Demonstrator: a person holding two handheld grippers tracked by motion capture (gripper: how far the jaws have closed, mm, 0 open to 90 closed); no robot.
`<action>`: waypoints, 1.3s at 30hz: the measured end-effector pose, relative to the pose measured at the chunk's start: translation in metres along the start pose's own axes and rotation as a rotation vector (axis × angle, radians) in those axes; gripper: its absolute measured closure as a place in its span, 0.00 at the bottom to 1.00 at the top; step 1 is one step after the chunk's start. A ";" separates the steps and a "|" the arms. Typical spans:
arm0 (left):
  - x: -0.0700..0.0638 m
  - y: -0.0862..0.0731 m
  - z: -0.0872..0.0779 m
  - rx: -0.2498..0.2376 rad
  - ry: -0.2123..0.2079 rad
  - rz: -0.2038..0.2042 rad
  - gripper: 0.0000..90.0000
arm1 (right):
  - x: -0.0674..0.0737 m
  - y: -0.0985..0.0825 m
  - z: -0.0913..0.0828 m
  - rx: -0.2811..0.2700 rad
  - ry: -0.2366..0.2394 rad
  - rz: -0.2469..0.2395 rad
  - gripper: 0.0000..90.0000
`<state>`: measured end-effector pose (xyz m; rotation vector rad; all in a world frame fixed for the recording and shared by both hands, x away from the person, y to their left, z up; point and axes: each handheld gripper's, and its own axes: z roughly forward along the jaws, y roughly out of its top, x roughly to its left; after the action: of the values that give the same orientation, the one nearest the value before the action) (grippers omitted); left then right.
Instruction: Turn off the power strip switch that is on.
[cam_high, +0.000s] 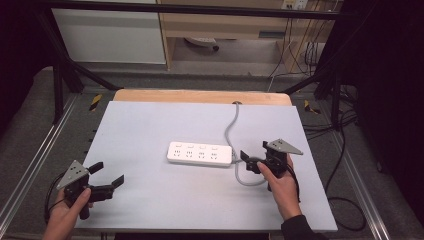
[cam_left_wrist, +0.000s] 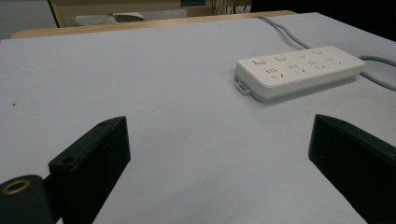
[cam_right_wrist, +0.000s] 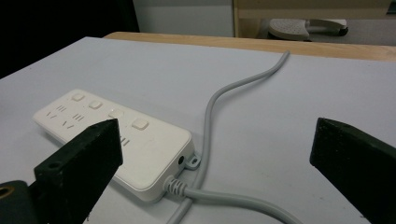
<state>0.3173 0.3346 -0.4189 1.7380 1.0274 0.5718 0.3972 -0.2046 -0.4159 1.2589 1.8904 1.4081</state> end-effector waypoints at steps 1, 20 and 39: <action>0.000 0.000 0.000 0.000 0.000 0.000 0.06 | 0.000 0.000 0.001 0.001 -0.001 -0.003 0.03; 0.000 0.000 0.000 0.006 0.004 0.007 0.06 | 0.014 0.006 0.021 0.010 -0.006 -0.003 0.04; 0.000 -0.001 0.000 0.009 -0.003 0.009 0.06 | 0.042 0.014 0.045 0.042 0.024 -0.036 0.05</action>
<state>0.3174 0.3343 -0.4196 1.7518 1.0216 0.5704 0.4188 -0.1456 -0.4130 1.2268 1.9582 1.3774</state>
